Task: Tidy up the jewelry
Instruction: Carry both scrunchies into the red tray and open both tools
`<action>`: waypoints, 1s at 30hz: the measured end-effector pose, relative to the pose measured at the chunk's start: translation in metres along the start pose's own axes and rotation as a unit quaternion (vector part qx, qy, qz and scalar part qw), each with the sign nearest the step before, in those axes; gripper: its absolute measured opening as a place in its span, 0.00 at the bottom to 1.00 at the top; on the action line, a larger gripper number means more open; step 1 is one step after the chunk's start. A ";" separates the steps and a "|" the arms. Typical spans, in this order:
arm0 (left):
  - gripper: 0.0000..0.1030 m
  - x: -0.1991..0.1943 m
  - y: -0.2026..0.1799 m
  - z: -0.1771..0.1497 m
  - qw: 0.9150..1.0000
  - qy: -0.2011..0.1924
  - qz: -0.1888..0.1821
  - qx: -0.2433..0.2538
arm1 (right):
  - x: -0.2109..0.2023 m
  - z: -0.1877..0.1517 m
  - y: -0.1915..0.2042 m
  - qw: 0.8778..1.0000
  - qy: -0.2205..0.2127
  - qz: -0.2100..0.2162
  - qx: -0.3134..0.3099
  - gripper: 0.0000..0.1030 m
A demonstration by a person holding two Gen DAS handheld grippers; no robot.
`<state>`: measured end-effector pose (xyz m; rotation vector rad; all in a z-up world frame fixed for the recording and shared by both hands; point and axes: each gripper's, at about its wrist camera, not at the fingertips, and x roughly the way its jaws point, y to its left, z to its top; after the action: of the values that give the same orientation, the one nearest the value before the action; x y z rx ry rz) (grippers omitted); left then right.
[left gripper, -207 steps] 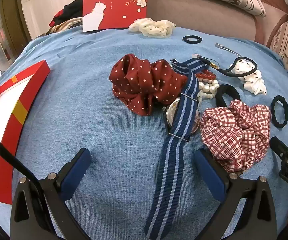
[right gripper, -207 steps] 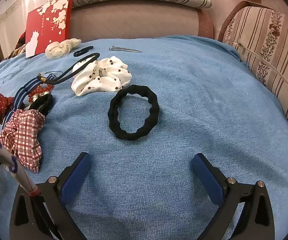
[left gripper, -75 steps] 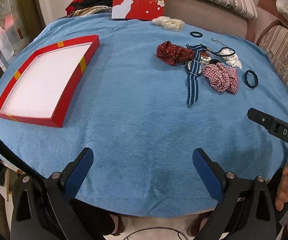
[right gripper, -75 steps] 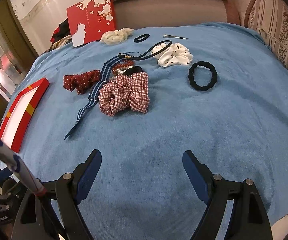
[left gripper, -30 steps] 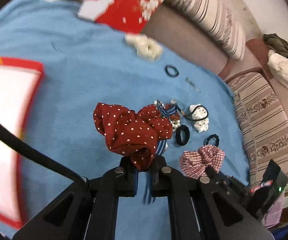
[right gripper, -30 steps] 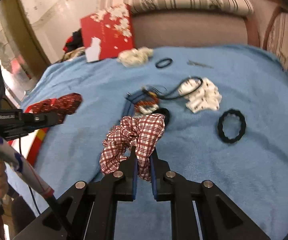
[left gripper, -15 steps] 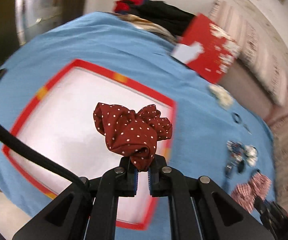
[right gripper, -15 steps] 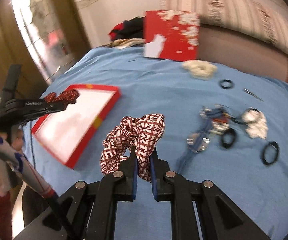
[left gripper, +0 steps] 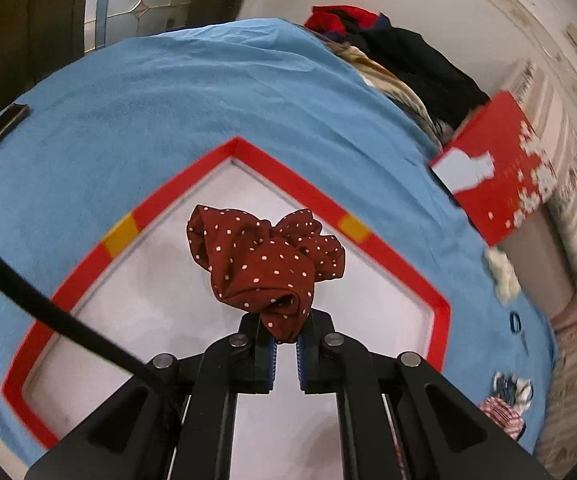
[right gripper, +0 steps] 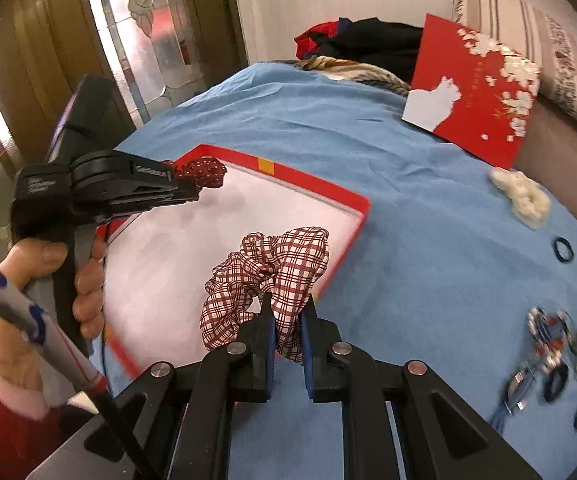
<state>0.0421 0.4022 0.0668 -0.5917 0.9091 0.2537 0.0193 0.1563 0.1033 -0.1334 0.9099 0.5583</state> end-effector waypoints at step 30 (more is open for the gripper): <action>0.45 0.017 0.008 0.016 0.999 -0.020 0.009 -0.045 | 0.066 0.044 0.003 1.000 0.002 -0.012 -0.003 0.59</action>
<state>0.0590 0.4178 0.0578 -0.6605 0.8686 0.3221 0.0807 0.2005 0.0799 -0.1505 0.9088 0.5389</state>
